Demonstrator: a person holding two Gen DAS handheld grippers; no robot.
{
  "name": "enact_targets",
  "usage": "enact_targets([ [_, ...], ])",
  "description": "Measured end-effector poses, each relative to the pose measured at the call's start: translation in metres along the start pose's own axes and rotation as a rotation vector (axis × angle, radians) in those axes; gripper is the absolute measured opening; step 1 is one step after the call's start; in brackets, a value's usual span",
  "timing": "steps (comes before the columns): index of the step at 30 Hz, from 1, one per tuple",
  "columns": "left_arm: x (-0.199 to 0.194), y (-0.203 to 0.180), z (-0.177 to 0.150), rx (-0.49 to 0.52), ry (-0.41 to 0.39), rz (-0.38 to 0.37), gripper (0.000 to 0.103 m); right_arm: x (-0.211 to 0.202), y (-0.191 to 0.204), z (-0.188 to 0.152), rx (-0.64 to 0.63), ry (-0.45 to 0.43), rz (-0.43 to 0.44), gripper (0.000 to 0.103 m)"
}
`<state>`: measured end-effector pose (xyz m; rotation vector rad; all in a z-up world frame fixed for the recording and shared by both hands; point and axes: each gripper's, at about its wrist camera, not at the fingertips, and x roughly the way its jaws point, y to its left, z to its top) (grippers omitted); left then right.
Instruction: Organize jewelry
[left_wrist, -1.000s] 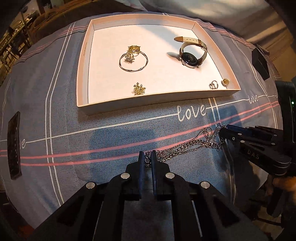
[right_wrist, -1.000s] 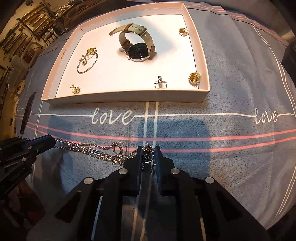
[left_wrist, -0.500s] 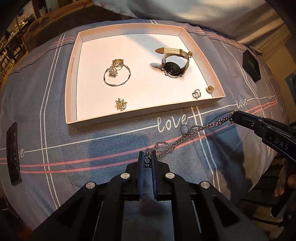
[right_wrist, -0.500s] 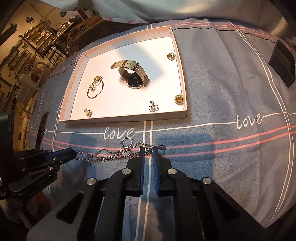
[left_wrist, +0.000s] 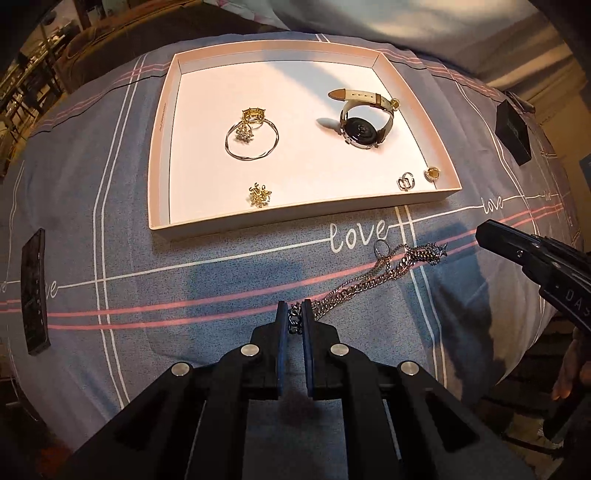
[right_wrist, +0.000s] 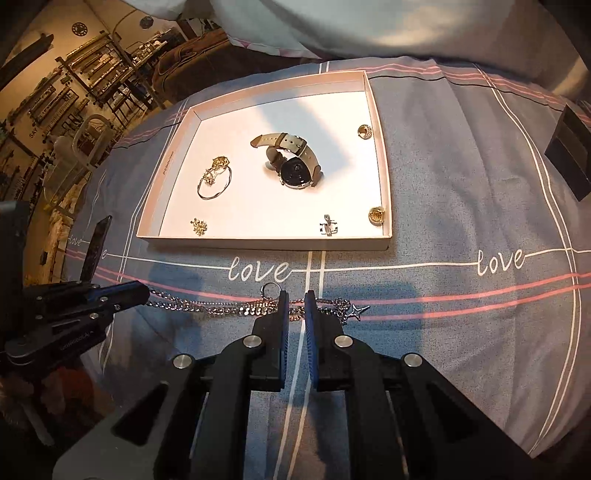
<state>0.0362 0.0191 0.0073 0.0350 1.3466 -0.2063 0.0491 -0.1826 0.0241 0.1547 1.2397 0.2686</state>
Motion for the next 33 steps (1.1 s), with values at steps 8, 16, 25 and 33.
enact_targets([
  [8,-0.073,0.006,0.019,0.005,-0.162,0.011,0.007,0.024,-0.008,-0.017,0.026,0.080,-0.002,0.009],
  [16,-0.040,0.000,0.009,0.015,-0.057,0.008,0.008,0.063,0.024,-0.008,-0.083,0.121,0.004,0.050],
  [25,-0.023,0.003,-0.011,0.010,0.012,-0.001,0.009,0.103,0.054,0.003,-0.225,0.211,-0.024,0.040],
  [33,-0.019,0.006,-0.011,0.007,0.019,-0.002,0.019,0.083,0.053,0.005,-0.201,0.145,0.022,0.020],
])
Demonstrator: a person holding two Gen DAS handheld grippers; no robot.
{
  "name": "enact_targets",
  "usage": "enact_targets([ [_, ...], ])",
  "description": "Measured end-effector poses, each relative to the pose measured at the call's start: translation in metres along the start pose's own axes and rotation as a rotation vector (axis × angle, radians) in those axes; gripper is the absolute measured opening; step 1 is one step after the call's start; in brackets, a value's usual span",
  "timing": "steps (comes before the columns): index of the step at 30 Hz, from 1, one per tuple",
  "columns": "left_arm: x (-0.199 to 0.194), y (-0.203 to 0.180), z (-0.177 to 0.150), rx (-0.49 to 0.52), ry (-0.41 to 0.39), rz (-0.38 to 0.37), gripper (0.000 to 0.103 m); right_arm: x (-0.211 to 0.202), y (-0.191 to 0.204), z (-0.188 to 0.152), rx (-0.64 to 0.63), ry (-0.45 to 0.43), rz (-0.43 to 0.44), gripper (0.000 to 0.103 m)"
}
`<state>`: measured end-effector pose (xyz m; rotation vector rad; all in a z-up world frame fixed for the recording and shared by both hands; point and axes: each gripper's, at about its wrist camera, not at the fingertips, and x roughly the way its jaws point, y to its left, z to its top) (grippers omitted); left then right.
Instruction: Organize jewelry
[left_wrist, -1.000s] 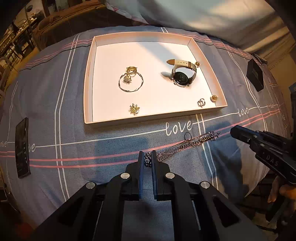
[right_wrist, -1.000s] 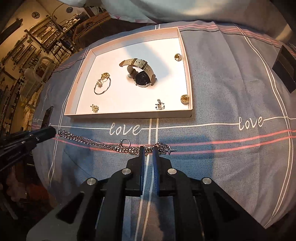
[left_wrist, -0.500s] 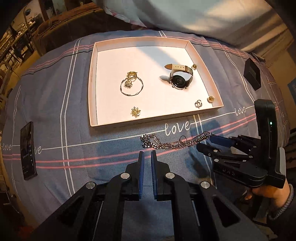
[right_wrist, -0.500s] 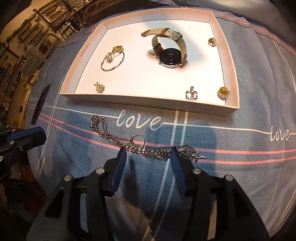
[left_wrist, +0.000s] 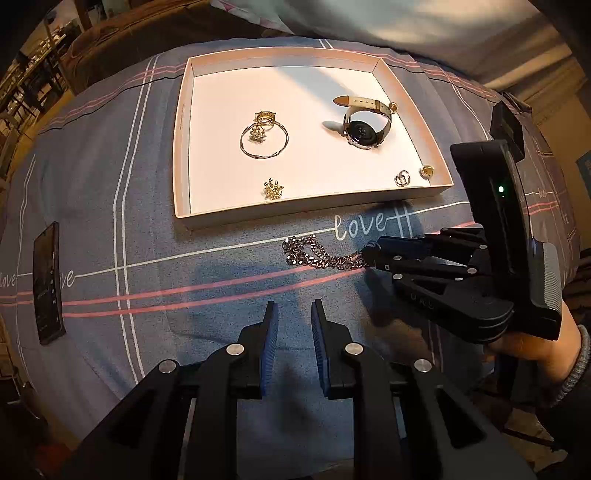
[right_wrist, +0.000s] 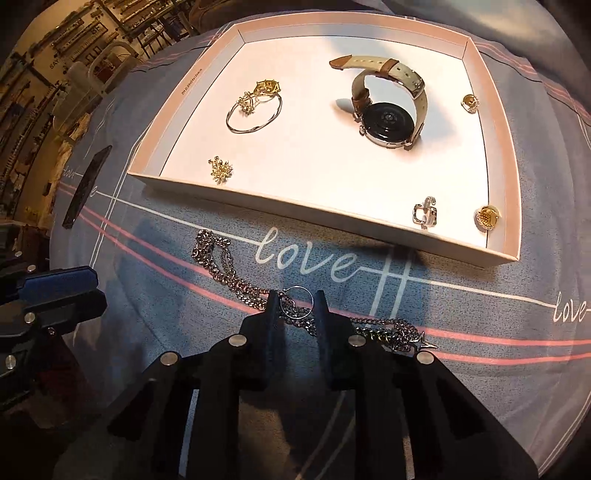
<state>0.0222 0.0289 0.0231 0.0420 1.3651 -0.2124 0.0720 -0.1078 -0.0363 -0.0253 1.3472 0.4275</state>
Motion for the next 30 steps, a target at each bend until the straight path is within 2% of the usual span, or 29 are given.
enact_targets([
  [4,0.005,-0.003,0.002,0.004,0.008,-0.014,0.019,-0.026,-0.001,-0.007,0.025,-0.043,-0.003,0.020],
  [8,0.014,-0.010,0.004,0.032,0.016,-0.027,0.019,-0.039,0.000,-0.011,0.039,-0.010,-0.009,0.020],
  [9,0.017,-0.013,0.006,0.040,0.022,-0.034,0.016,-0.041,0.000,-0.012,0.039,-0.008,-0.023,0.020],
  [11,0.021,-0.016,0.009,0.043,0.032,-0.035,0.002,-0.043,0.002,-0.009,0.038,-0.006,-0.027,0.020],
  [12,0.022,-0.017,0.012,0.038,0.031,-0.042,0.001,-0.048,0.001,-0.008,0.039,-0.016,-0.033,0.020],
  [16,0.014,-0.018,0.029,0.016,-0.007,-0.052,0.001,-0.073,-0.001,0.016,0.031,-0.089,-0.036,0.020],
  [22,-0.002,-0.008,0.083,-0.041,-0.108,-0.048,0.001,-0.093,-0.003,0.078,0.020,-0.187,-0.063,0.020],
  [26,0.000,0.002,0.114,-0.103,-0.126,-0.053,0.001,-0.081,-0.008,0.106,0.013,-0.172,-0.085,0.020],
  [30,0.010,0.008,0.131,-0.137,-0.113,-0.039,0.001,-0.065,-0.015,0.119,0.031,-0.139,-0.097,0.020],
])
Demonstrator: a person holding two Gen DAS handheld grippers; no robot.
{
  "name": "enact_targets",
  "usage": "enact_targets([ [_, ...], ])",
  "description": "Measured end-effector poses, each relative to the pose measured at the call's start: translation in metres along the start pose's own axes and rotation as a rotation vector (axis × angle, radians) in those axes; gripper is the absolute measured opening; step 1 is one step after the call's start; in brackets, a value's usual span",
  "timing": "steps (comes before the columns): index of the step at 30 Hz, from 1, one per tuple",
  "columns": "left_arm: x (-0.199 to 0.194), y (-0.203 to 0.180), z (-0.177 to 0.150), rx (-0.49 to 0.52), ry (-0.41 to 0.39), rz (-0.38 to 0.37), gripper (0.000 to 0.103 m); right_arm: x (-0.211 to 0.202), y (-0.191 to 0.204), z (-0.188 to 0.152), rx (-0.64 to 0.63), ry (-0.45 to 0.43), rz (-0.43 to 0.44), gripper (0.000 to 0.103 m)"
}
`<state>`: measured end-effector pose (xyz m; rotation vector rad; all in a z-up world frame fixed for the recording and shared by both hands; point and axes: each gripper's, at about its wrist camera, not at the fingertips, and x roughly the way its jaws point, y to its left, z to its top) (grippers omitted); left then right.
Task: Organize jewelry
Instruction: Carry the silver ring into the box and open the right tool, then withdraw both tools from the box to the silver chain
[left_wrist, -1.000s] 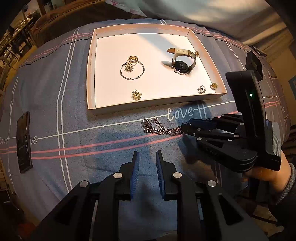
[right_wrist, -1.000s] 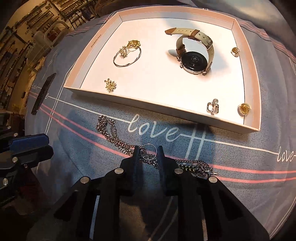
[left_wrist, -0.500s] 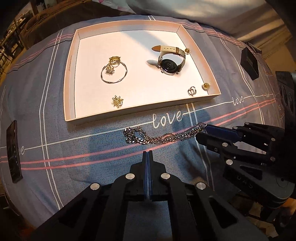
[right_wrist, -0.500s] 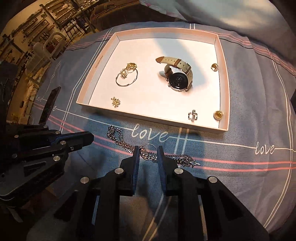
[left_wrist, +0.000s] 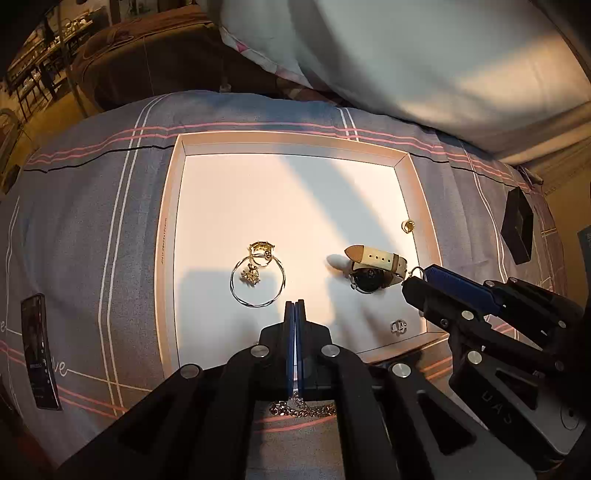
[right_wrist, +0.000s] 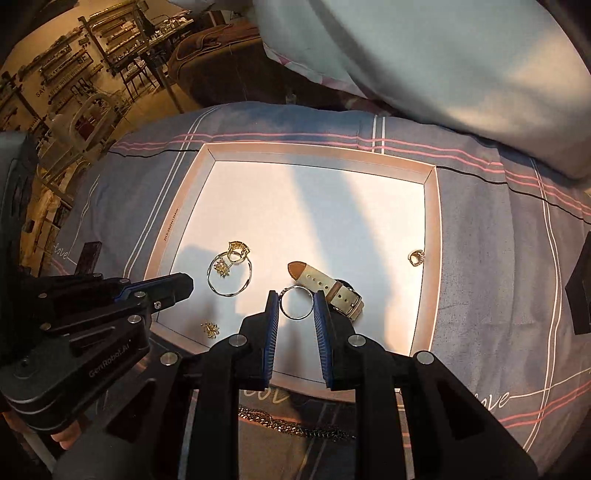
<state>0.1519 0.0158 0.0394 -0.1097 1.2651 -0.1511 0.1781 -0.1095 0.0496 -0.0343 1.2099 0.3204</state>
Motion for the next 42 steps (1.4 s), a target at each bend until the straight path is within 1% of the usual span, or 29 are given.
enact_targets([
  [5,0.013,0.005,0.012,-0.018,0.017,0.018,0.001,0.014,-0.001,0.000,-0.014,0.033,-0.004,0.020],
  [10,0.021,0.003,0.019,0.002,0.020,0.057,0.001,0.019,-0.003,-0.003,-0.010,0.060,-0.010,0.022],
  [11,0.023,0.003,0.019,0.002,0.022,0.064,0.001,0.019,-0.004,-0.003,-0.006,0.063,-0.016,0.025],
  [12,0.025,0.004,0.020,-0.001,0.027,0.063,0.003,0.019,-0.006,-0.004,0.000,0.063,-0.024,0.036],
  [13,0.026,0.005,0.021,-0.004,0.033,0.064,0.007,0.019,-0.007,-0.005,0.003,0.062,-0.028,0.042],
  [14,0.027,0.005,0.021,-0.007,0.036,0.075,0.030,0.019,-0.008,-0.006,0.002,0.061,-0.035,0.043],
  [15,0.026,0.006,0.020,-0.013,0.026,0.090,0.058,0.017,-0.008,-0.007,0.001,0.058,-0.037,0.043],
  [16,0.024,0.006,0.019,-0.017,0.003,0.107,0.064,0.016,-0.010,-0.009,0.003,0.056,-0.037,0.043],
  [17,0.022,0.006,0.018,-0.017,-0.013,0.111,0.064,0.015,-0.011,-0.011,0.009,0.058,-0.031,0.043],
  [20,0.020,0.004,0.016,-0.004,-0.004,0.106,0.064,0.007,-0.016,-0.020,0.031,0.046,-0.028,0.043],
  [22,0.016,0.005,0.011,-0.003,-0.007,0.091,0.064,0.000,-0.021,-0.030,0.055,0.040,-0.017,0.043],
  [23,0.014,0.006,0.007,0.002,-0.003,0.076,0.064,-0.003,-0.023,-0.036,0.061,0.039,-0.019,0.045],
  [25,0.009,0.007,-0.005,0.012,-0.001,0.051,0.066,-0.008,-0.026,-0.049,0.072,0.041,-0.016,0.052],
  [27,0.005,0.007,-0.021,0.025,0.011,0.033,0.070,-0.016,-0.031,-0.064,0.086,0.032,-0.028,0.056],
  [30,0.001,0.007,-0.049,0.025,0.036,0.021,0.073,-0.023,-0.046,-0.090,0.123,0.028,-0.044,0.058],
  [33,0.004,0.007,-0.078,0.040,0.070,0.016,0.074,-0.020,-0.066,-0.117,0.186,0.072,-0.049,0.058],
  [36,0.018,0.004,-0.103,0.066,0.130,0.024,0.074,-0.012,-0.080,-0.140,0.238,0.121,-0.056,0.058],
  [38,0.029,0.001,-0.113,0.078,0.160,0.026,0.074,-0.006,-0.084,-0.152,0.260,0.144,-0.048,0.058],
  [41,0.043,-0.005,-0.122,0.099,0.181,-0.013,0.074,-0.003,-0.084,-0.162,0.276,0.157,-0.029,0.059],
  [42,0.047,-0.008,-0.123,0.117,0.183,-0.015,0.074,-0.003,-0.085,-0.165,0.286,0.160,-0.023,0.061],
])
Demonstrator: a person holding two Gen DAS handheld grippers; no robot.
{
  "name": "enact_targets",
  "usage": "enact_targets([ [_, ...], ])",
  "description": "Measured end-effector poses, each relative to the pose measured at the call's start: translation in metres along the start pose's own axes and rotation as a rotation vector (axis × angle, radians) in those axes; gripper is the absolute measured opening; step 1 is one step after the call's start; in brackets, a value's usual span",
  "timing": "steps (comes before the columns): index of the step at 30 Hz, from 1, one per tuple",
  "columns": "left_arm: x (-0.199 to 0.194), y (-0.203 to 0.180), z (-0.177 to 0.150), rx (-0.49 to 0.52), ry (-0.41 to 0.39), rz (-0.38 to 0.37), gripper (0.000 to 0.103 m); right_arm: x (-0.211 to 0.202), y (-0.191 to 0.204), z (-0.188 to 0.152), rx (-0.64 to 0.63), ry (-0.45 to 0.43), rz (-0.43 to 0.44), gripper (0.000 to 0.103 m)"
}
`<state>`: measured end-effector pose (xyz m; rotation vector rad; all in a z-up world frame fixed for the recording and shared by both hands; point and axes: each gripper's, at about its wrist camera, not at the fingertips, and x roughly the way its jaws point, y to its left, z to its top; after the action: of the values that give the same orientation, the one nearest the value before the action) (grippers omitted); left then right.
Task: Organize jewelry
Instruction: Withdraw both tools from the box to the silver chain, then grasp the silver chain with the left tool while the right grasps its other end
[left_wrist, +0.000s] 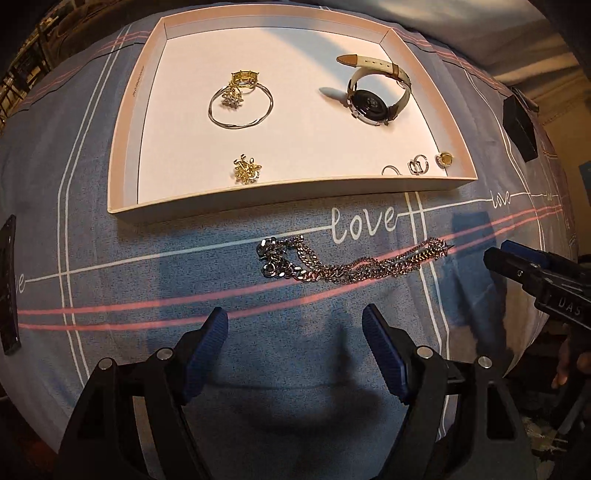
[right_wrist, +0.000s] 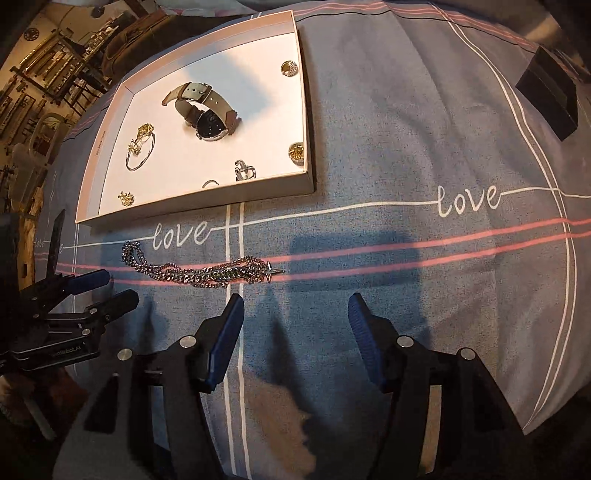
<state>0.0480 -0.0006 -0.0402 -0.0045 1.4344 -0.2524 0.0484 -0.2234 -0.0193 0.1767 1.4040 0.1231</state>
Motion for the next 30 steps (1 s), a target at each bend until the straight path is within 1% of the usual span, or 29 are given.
enact_targets([
  [2,0.009,-0.007,0.002,0.056,0.005,0.032,0.074,-0.001,-0.004,-0.004,0.013,-0.002,0.001,0.063],
  [3,0.013,-0.012,0.003,0.097,0.006,0.040,0.074,-0.002,-0.007,-0.005,0.018,-0.005,-0.004,0.064],
  [5,0.018,-0.023,0.005,0.196,-0.004,0.086,0.075,-0.005,-0.013,-0.008,0.033,-0.006,-0.010,0.065],
  [7,0.024,-0.030,0.007,0.274,-0.005,0.101,0.076,-0.006,-0.018,-0.010,0.050,-0.005,-0.011,0.065],
  [9,0.030,-0.033,0.008,0.315,-0.006,0.119,0.077,-0.006,-0.020,-0.011,0.055,-0.003,-0.010,0.065],
  [14,0.038,-0.038,0.014,0.333,-0.017,0.139,0.077,-0.002,-0.014,-0.013,0.037,0.012,-0.009,0.066],
  [15,0.039,-0.040,0.016,0.338,-0.031,0.138,0.075,-0.001,-0.012,-0.013,0.030,0.016,-0.005,0.067],
  [16,0.039,-0.043,0.016,0.349,-0.044,0.143,0.071,0.000,-0.011,-0.012,0.023,0.015,0.000,0.067],
  [17,0.039,-0.045,0.016,0.361,-0.053,0.152,0.063,0.000,-0.009,-0.012,0.016,0.013,0.001,0.068],
  [18,0.039,-0.047,0.016,0.367,-0.061,0.149,0.051,0.001,-0.006,-0.011,0.005,0.009,0.003,0.069],
  [19,0.037,-0.048,0.016,0.372,-0.066,0.150,0.043,0.002,-0.004,-0.009,-0.009,0.005,0.007,0.069],
  [20,0.037,-0.049,0.016,0.374,-0.068,0.154,0.026,0.003,0.000,-0.008,-0.030,0.001,0.010,0.069],
  [21,0.036,-0.050,0.017,0.370,-0.067,0.152,0.017,0.004,0.005,-0.007,-0.056,-0.003,0.009,0.069],
  [23,0.035,-0.049,0.019,0.352,-0.062,0.138,0.015,0.007,0.015,-0.004,-0.130,-0.014,0.002,0.069],
  [25,0.034,-0.048,0.022,0.333,-0.059,0.118,0.014,0.013,0.031,0.001,-0.219,-0.024,0.008,0.069],
  [28,0.031,-0.042,0.024,0.271,-0.047,0.079,0.014,0.026,0.049,0.006,-0.332,-0.014,-0.014,0.069],
  [30,0.028,-0.037,0.027,0.229,-0.036,0.055,0.014,0.035,0.057,0.011,-0.380,-0.017,-0.026,0.069],
])
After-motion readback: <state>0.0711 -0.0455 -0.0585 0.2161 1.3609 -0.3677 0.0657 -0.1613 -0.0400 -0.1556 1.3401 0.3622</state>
